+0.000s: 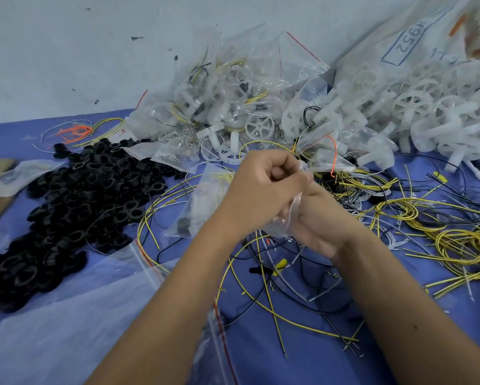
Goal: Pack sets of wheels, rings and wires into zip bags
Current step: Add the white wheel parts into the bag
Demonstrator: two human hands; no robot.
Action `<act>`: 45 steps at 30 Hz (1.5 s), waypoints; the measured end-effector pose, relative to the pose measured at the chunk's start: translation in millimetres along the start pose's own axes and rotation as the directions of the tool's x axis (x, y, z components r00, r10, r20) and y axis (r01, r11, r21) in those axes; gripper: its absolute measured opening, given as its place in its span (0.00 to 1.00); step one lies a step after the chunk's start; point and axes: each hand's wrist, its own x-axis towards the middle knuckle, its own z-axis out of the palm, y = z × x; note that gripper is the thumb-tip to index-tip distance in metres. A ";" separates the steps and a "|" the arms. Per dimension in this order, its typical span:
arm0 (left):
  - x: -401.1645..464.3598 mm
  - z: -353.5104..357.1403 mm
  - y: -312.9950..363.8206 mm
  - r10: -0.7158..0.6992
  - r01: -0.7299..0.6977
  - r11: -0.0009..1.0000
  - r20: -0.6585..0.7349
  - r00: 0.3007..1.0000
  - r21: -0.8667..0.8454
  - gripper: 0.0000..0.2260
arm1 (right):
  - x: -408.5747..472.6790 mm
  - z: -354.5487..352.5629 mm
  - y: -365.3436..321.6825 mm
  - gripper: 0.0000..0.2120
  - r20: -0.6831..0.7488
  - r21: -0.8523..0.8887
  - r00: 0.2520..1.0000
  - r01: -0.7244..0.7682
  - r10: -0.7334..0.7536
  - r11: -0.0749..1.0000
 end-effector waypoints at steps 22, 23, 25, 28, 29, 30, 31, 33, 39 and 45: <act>-0.4 -75.2 -70.5 -0.029 0.072 0.759 -0.077 0.997 0.647 0.15 | 1.7 -6.0 17.3 0.14 -0.213 -0.749 0.964 -0.055 -0.162 0.660; -0.4 -75.4 -71.2 -0.019 0.069 0.740 -0.081 0.997 0.669 0.14 | 1.4 -9.7 17.4 0.16 -0.203 -0.809 0.965 -0.070 -0.165 0.584; -0.2 -77.3 -70.5 -0.011 0.072 0.694 -0.090 0.996 0.716 0.13 | -2.1 -10.3 17.6 0.19 -0.164 -0.852 0.975 -0.066 -0.146 0.519; -0.8 -80.7 -67.2 -0.053 0.171 0.584 -0.172 0.984 0.793 0.10 | -1.2 -3.0 15.9 0.17 -0.079 -0.882 0.993 -0.029 -0.086 0.470; -1.6 -81.2 -66.2 -0.051 0.217 0.525 -0.224 0.973 0.823 0.11 | -0.6 -1.5 18.0 0.16 -0.027 -0.905 0.997 0.004 -0.067 0.426; -3.1 -81.4 -65.1 -0.039 0.264 0.466 -0.279 0.959 0.844 0.13 | -0.2 0.4 20.0 0.16 -0.001 -0.915 0.998 0.025 -0.065 0.404; -4.2 -80.8 -63.5 -0.030 0.317 0.418 -0.336 0.941 0.851 0.15 | 0.9 1.7 22.0 0.15 0.010 -0.921 0.997 0.040 -0.077 0.388; -5.9 -82.0 -62.2 -0.032 0.416 0.341 -0.432 0.901 0.843 0.16 | 2.7 3.8 23.0 0.11 0.034 -0.930 0.992 0.075 -0.119 0.359; -11.8 -94.2 -64.4 -0.038 0.557 0.254 -0.568 0.822 0.791 0.14 | 0.4 -10.8 -3.3 0.06 -0.126 -0.791 0.905 0.156 -0.406 0.592; 2.7 -64.3 -46.0 0.196 0.276 0.642 -0.501 0.843 0.715 0.12 | -10.5 -56.9 -38.7 0.15 -0.331 -0.810 0.746 0.090 -0.579 0.579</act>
